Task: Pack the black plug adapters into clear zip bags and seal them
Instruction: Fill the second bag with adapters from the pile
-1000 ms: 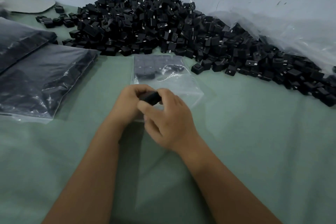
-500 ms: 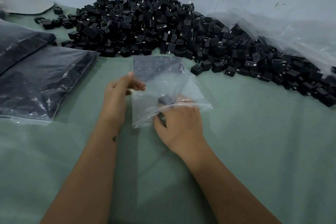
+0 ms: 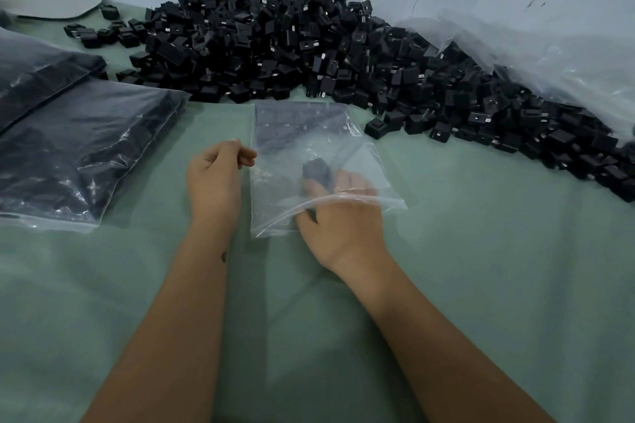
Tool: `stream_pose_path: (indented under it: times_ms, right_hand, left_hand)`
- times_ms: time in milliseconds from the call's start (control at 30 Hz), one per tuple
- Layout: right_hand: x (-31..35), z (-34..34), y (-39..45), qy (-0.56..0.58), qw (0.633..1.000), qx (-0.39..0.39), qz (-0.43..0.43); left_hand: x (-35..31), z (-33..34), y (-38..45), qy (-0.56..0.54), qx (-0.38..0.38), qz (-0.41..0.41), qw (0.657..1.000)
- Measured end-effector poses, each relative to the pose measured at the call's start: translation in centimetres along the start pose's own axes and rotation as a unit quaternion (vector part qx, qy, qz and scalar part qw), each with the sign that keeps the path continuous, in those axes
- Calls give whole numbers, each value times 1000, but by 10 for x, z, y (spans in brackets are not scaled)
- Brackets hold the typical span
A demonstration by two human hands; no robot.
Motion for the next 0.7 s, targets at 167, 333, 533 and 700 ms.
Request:
stream_pose_path:
  times_ms: [167,333,533,700]
  right_hand:
    - [-1,11,27,-14,999,29,17]
    - [7,16,47,40,998,40,39]
    - [12,29,74,15,996,65,62]
    - [11,28,75,72,995,50,40]
  left_hand:
    - [1,1,-1,10,7,-4,1000]
    - [3,4,0,30,13,-12,999]
    - [4,5,-1,52,13,-24,998]
    - [2,6,-3,46,19,-24,998]
Point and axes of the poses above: each hand's wrist, its own y-axis towards the middle knuckle, its own z-axis out of the palm, x = y × z, the point moved 9 cm from there along y, towards the middle knuckle, and after that the axes turned 6 degrees about z, right-handed, at the moved point
